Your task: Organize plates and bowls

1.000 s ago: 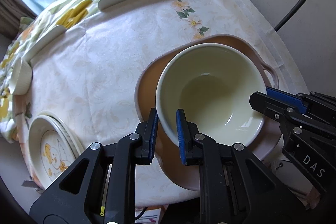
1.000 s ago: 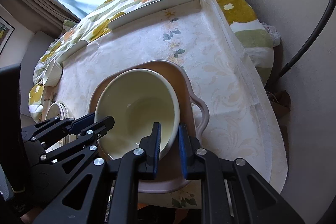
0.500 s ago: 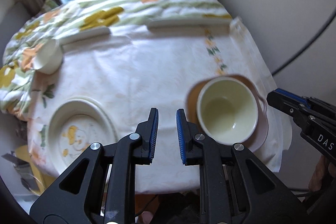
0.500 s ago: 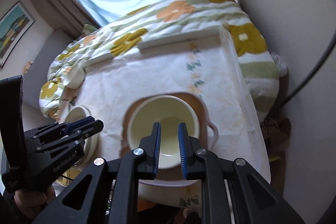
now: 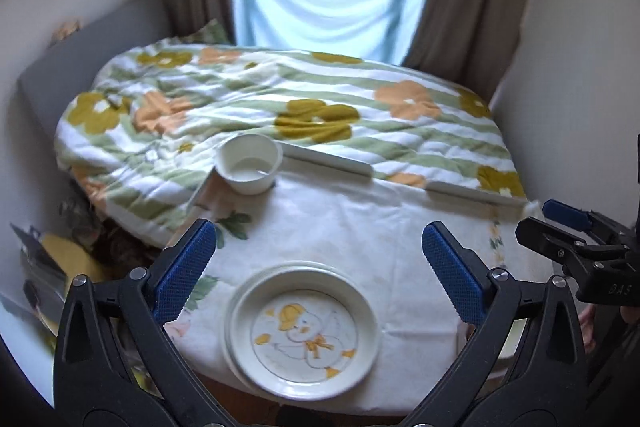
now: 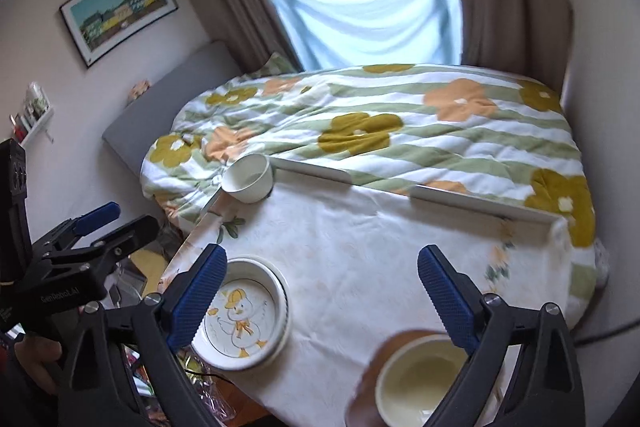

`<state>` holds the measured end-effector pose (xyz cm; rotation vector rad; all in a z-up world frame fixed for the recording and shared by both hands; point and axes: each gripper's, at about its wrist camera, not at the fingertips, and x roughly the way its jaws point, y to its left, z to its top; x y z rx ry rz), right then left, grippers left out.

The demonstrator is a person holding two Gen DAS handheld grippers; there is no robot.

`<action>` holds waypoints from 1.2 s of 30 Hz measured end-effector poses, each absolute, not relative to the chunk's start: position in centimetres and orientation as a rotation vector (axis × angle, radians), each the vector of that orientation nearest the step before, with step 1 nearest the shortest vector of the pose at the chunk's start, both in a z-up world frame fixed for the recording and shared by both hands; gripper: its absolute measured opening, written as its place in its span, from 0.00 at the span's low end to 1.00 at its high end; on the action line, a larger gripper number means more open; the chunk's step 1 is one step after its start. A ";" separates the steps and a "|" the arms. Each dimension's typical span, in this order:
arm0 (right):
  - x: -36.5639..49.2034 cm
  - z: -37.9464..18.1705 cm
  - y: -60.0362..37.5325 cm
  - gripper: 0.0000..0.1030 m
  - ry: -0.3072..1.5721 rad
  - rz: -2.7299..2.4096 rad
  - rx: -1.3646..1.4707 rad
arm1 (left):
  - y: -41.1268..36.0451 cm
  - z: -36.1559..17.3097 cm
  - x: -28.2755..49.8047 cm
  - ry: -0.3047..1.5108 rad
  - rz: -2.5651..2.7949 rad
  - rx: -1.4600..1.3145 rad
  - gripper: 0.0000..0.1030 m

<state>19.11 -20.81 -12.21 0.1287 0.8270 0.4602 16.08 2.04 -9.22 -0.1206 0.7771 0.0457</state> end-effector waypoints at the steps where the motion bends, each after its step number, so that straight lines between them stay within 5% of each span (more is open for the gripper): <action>1: 20.3 -12.3 -19.6 0.92 0.838 0.476 0.112 | 3.6 -9.5 16.7 0.782 0.062 -0.150 0.99; 13: 35.8 -16.9 -6.3 0.92 0.972 0.573 0.048 | 17.4 -16.6 27.5 0.910 0.142 -0.419 0.98; 16: 39.5 -20.0 -4.0 0.92 1.060 0.584 0.038 | 19.2 -20.3 30.3 0.990 0.120 -0.465 0.81; 23: 43.9 -26.6 -0.7 0.61 1.214 0.616 0.122 | 20.3 -26.6 36.4 1.102 0.040 -0.536 0.48; 31: 45.7 -30.0 0.5 0.48 1.261 0.604 0.231 | 20.2 -29.7 39.1 1.149 0.030 -0.554 0.35; 36: 46.0 -30.9 1.1 0.26 1.270 0.612 0.232 | 20.9 -30.7 39.5 1.159 0.057 -0.545 0.20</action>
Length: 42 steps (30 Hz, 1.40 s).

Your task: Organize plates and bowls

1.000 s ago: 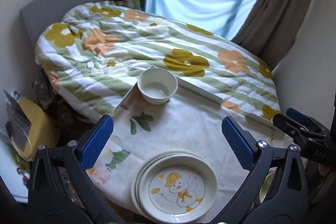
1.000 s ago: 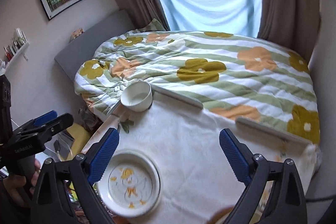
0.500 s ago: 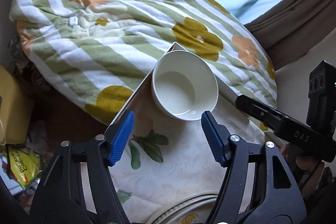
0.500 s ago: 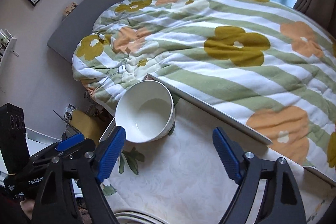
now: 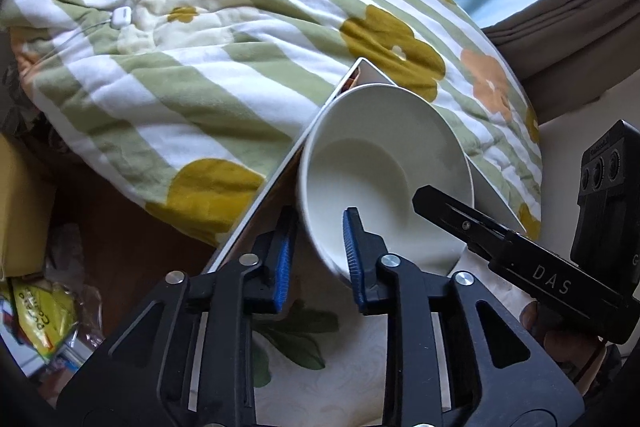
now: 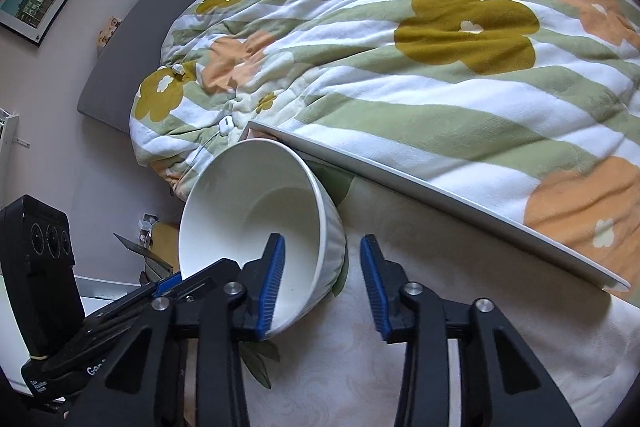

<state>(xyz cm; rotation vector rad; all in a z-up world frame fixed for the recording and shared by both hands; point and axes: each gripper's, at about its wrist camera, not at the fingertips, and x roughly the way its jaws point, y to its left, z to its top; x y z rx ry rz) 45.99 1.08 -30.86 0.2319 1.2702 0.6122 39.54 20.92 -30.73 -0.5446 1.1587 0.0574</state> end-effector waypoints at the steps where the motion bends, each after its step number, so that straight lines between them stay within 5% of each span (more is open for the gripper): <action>1: 45.9 -31.0 1.2 0.22 1.270 0.613 0.230 | 21.1 -30.8 39.6 1.156 0.058 -0.551 0.20; 11: 45.3 -29.8 0.6 0.18 1.216 0.620 0.236 | 19.5 -29.1 39.0 1.131 0.075 -0.462 0.19; 22: 40.0 -22.9 -3.7 0.18 1.058 0.636 0.265 | 13.9 -20.7 34.0 0.984 0.059 -0.346 0.19; 32: 28.9 -15.6 -14.6 0.17 0.926 0.570 0.310 | 2.3 -13.1 24.8 0.883 -0.060 -0.274 0.19; 42: 17.9 -13.8 -26.9 0.17 0.891 0.400 0.328 | -11.4 -12.0 16.0 0.893 -0.227 -0.225 0.19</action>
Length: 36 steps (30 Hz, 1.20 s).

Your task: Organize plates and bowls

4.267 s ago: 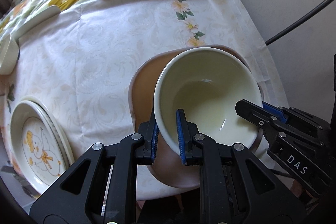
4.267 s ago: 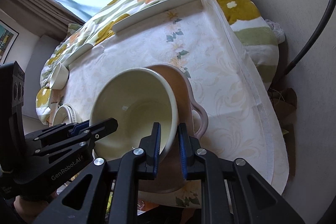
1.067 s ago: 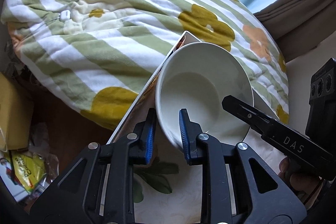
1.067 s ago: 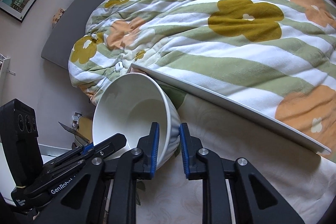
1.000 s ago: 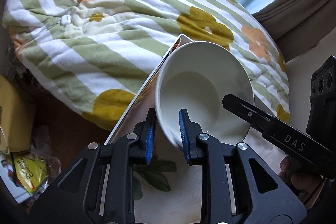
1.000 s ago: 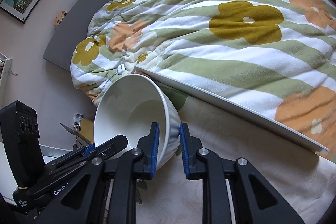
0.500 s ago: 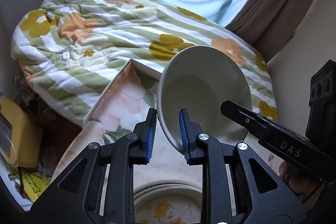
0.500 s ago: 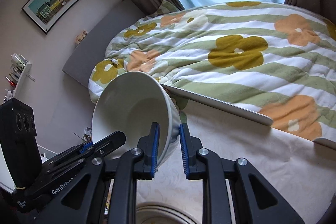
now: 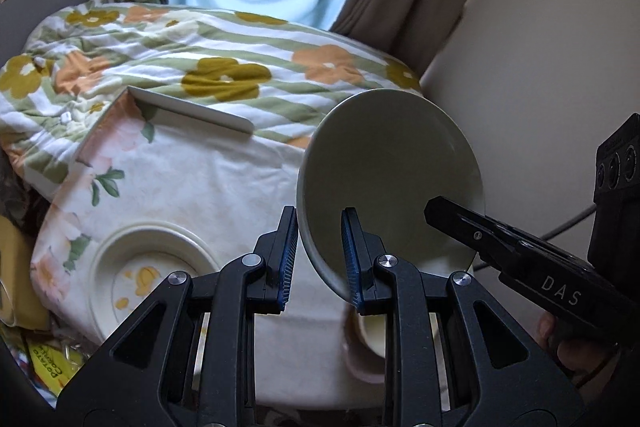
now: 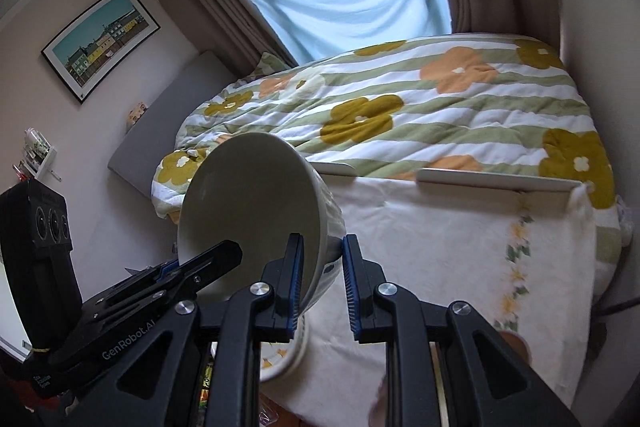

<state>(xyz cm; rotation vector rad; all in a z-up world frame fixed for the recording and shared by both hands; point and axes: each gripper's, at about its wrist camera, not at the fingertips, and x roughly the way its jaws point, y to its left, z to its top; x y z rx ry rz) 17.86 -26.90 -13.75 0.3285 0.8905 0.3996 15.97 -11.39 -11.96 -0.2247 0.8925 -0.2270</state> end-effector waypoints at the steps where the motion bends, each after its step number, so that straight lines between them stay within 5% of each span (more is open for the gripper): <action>1: 16.8 -13.9 -28.1 0.17 0.894 0.379 0.334 | -12.7 -12.2 15.3 0.903 -0.245 -0.217 0.19; 24: 10.6 -24.3 -35.5 0.17 1.101 0.142 0.475 | -21.9 -23.5 13.3 1.207 -0.380 -0.007 0.19; 36: 10.8 -26.0 -35.5 0.17 1.139 0.124 0.423 | -23.5 -24.7 13.9 1.215 -0.351 0.119 0.19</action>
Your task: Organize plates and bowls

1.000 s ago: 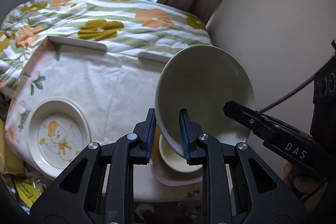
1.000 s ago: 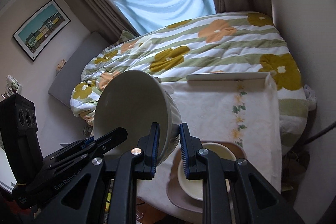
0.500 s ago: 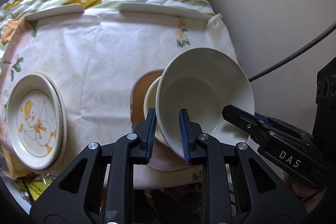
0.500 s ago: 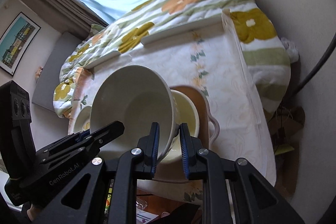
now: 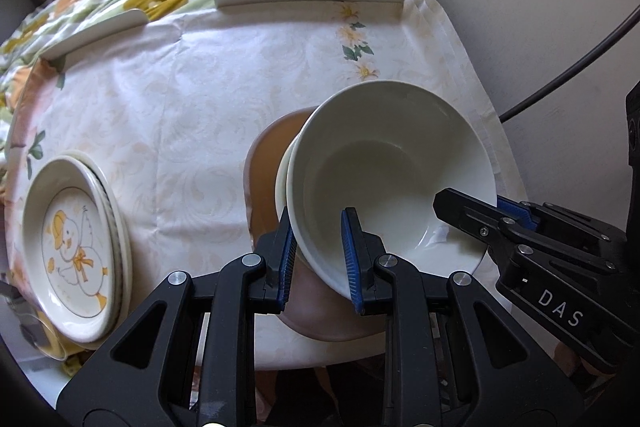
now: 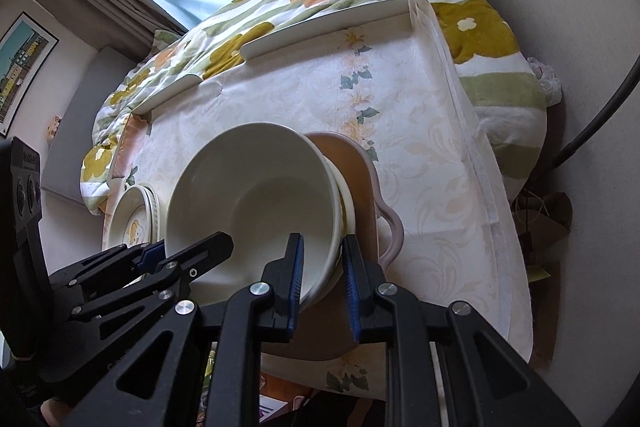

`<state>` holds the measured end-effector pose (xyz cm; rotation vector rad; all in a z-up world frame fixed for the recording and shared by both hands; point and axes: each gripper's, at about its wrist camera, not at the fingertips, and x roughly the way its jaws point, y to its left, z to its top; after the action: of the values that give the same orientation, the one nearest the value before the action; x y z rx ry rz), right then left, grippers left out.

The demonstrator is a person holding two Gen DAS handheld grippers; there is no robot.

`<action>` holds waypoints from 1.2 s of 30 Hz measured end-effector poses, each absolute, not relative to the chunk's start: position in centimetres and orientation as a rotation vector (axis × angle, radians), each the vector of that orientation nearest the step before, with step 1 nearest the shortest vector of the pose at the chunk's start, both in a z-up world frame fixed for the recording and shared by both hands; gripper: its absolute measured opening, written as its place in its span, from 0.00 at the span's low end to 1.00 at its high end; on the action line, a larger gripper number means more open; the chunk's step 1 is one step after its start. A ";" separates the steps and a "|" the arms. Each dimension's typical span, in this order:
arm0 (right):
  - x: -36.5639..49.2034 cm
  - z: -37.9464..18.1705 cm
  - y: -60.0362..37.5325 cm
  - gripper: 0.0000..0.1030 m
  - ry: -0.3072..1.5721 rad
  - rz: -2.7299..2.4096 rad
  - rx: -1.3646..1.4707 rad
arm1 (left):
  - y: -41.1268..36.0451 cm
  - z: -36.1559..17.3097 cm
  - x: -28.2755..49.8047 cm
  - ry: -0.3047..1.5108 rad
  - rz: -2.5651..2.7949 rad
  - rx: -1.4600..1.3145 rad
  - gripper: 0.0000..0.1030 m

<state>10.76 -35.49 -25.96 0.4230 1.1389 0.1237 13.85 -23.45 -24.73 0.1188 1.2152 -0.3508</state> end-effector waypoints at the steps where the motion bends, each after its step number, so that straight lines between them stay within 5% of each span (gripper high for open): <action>1: 10.8 -25.9 -35.5 0.17 1.139 0.125 0.418 | -23.6 -24.8 13.9 1.216 -0.346 0.127 0.19; 28: 11.3 -25.5 -35.5 0.17 1.163 0.152 0.378 | -23.8 -24.8 13.7 1.215 -0.275 0.199 0.19; 36: 10.5 -21.5 -36.4 0.17 1.101 0.189 0.401 | -22.5 -19.0 12.2 1.075 -0.280 0.173 0.19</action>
<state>10.50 -36.42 -21.52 0.4014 1.1014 0.1890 12.25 -22.47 -19.05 0.1735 1.0752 -0.2804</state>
